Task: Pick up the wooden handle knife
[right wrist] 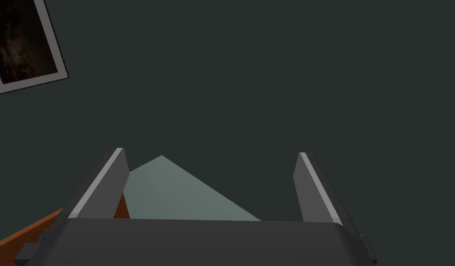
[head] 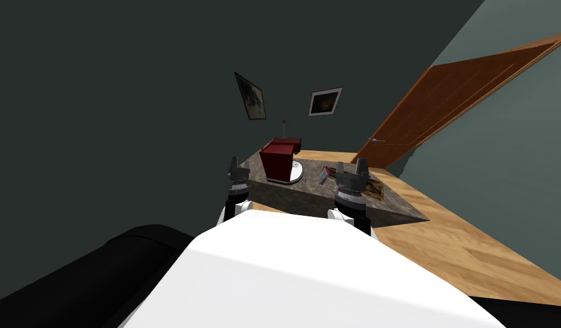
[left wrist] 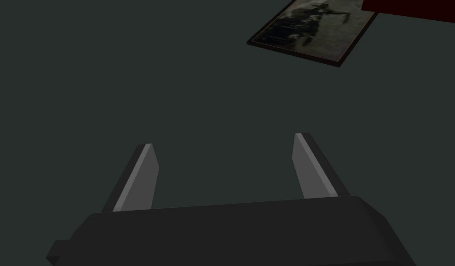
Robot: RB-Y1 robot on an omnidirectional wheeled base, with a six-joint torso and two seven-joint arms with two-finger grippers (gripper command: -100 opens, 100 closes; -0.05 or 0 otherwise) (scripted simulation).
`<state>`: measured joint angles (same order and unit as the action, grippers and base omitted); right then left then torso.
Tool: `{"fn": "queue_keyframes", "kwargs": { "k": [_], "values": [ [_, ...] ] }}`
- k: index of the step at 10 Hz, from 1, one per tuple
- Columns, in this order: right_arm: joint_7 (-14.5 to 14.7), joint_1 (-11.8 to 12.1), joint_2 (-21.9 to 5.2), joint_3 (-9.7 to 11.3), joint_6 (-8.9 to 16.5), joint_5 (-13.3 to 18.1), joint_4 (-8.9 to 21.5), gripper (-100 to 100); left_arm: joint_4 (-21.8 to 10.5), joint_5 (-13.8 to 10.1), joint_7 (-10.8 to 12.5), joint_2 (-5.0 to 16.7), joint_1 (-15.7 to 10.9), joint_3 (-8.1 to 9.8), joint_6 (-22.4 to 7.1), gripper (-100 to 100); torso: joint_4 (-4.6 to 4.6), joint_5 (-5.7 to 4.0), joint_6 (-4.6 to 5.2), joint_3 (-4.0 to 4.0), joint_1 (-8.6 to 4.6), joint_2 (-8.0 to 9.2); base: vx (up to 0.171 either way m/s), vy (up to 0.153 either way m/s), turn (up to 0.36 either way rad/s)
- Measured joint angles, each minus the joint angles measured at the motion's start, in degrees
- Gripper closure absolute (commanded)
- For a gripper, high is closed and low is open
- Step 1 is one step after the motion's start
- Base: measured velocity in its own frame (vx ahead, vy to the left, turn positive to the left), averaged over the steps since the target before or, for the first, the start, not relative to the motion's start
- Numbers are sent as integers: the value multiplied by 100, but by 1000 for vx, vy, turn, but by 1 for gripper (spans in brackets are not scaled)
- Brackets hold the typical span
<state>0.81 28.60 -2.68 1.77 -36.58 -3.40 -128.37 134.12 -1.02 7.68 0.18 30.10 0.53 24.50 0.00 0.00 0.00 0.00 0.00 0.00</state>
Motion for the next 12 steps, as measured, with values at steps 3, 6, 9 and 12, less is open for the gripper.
{"fn": "queue_keyframes", "kwargs": {
  "k": [3, 6, 9, 12],
  "values": [
    [11, 73, -502, 64, -103, 28, 372, -100, 0, 0, 0, -1, -1, -1, 0, 0, 5, 4, -1, 13, 18, 23, -63, 58, 70],
    [48, 147, -969, 187, -159, 94, 725, -100, 0, 0, 0, -1, 0, 0, 0, 0, 5, 5, 1, 12, 20, 20, -55, 63, 67],
    [104, 223, -1434, 357, -240, 195, 1122, -100, 0, 0, 0, -1, 0, -1, 0, 0, 6, 6, 1, 14, 22, 23, -63, 71, 77],
    [131, 396, -1885, 512, -377, 294, 1460, -100, 0, 0, 0, 0, -1, -1, 0, 0, 5, 5, 0, 12, 19, 21, -44, 53, 69]
  ]
}}
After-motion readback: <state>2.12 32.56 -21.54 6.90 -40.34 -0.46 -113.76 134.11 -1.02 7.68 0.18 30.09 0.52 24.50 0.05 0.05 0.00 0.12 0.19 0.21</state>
